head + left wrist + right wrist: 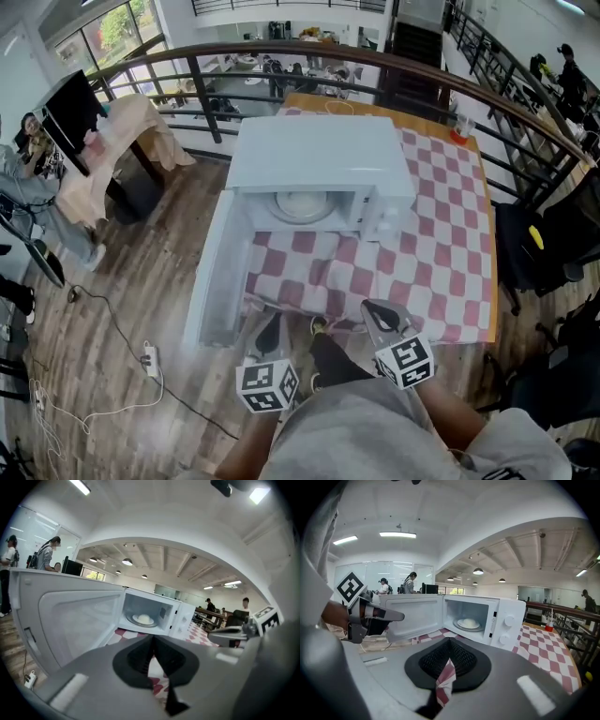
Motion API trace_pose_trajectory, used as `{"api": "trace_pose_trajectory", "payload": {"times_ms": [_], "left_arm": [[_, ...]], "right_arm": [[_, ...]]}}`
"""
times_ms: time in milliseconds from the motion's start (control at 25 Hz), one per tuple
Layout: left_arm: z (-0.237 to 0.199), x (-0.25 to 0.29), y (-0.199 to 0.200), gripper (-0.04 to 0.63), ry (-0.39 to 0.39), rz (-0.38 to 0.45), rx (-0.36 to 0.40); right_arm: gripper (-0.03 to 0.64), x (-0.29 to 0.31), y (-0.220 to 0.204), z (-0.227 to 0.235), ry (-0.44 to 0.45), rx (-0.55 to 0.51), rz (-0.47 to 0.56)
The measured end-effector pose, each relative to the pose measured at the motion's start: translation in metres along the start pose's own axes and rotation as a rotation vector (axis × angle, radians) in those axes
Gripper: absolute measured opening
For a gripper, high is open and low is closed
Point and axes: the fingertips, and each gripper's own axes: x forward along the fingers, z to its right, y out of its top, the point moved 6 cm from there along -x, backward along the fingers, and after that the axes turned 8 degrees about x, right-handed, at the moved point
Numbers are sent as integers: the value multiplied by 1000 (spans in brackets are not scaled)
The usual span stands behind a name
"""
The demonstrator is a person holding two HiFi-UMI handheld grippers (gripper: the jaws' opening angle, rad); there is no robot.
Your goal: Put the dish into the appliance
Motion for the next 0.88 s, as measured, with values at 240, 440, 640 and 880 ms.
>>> {"api": "trace_pose_trajectory", "payload": {"times_ms": [240, 440, 640, 880], "left_arm": [[12, -21, -5, 9, -29, 12, -9], [19, -28, -8, 9, -40, 15, 8], [26, -25, -4, 9, -38, 22, 10], [49, -21, -4, 9, -63, 2, 31]], "right_arm": [[-2, -20, -3, -10, 2, -14, -1], [-2, -29, -6, -8, -10, -19, 7], [-3, -38, -8, 4, -21, -27, 14], [-2, -53, -15, 27, -52, 1, 16]]}}
